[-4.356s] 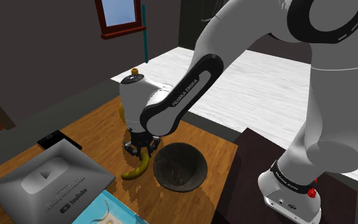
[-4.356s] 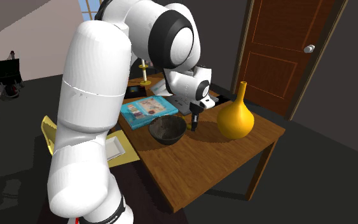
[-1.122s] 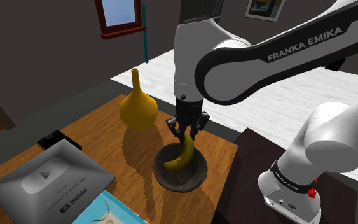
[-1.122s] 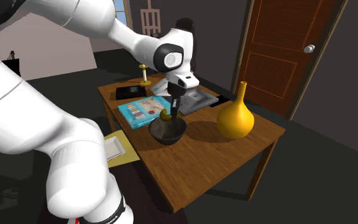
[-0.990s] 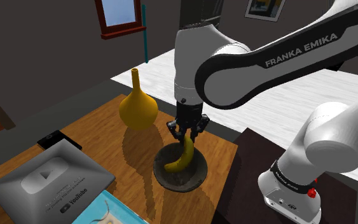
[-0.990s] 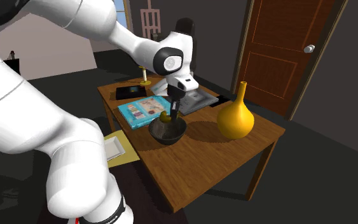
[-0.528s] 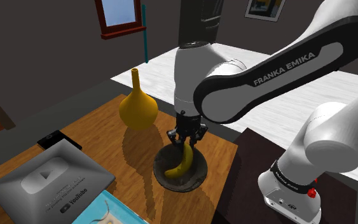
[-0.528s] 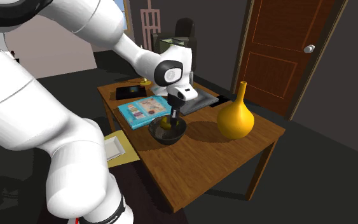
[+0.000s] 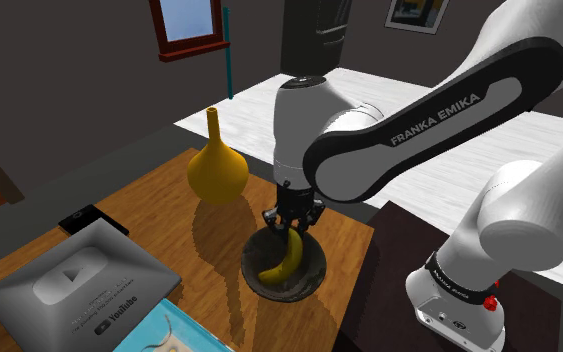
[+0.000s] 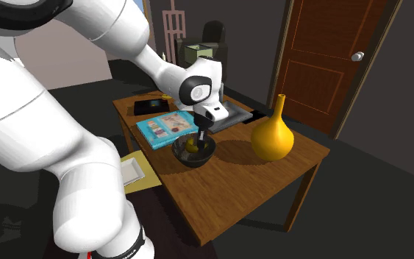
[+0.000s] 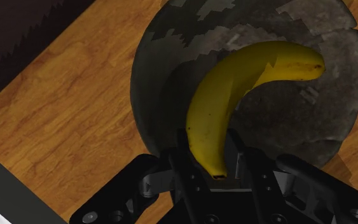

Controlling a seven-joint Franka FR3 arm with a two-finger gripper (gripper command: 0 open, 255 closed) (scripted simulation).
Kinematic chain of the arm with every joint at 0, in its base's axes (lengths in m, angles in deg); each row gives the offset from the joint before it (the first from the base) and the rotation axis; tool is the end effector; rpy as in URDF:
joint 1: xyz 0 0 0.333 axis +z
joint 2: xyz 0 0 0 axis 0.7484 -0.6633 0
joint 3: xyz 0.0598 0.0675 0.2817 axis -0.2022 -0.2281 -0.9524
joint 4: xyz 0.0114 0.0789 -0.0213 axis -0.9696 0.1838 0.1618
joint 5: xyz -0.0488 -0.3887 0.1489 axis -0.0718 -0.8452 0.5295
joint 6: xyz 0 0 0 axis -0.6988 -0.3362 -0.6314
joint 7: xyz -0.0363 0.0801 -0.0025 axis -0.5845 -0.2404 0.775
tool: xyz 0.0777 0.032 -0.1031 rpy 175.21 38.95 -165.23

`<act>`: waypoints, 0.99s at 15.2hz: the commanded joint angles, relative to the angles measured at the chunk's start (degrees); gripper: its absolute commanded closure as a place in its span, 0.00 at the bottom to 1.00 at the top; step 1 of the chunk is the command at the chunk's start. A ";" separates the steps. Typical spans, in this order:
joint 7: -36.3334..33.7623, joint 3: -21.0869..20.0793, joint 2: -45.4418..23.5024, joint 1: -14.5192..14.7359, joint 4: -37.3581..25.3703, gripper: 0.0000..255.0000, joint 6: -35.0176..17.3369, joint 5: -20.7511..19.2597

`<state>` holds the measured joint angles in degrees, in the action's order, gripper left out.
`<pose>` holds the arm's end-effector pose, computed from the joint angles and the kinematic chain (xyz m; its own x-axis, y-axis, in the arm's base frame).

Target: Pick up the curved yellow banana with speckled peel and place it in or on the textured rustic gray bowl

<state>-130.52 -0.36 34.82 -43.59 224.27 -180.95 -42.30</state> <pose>0.3422 0.2490 0.2557 0.9026 -0.4222 -0.0834 -0.4213 -0.9064 0.0291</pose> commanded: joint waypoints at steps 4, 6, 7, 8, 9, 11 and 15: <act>0.00 0.00 0.00 0.00 0.01 0.00 -0.02 0.00; 0.00 0.00 -0.01 0.00 0.01 0.00 -0.02 0.00; 0.00 0.00 -0.01 0.00 0.01 0.00 -0.02 0.00; 0.00 0.00 -0.01 0.00 0.01 0.00 -0.02 0.00; 0.30 0.58 1.57 0.12 -0.92 0.00 2.43 0.18; 0.71 1.73 4.30 0.26 -3.01 0.00 7.19 0.25; 0.82 2.19 5.23 0.30 -3.92 0.00 9.00 0.19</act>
<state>-129.81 1.69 39.74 -43.33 220.38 -172.33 -42.16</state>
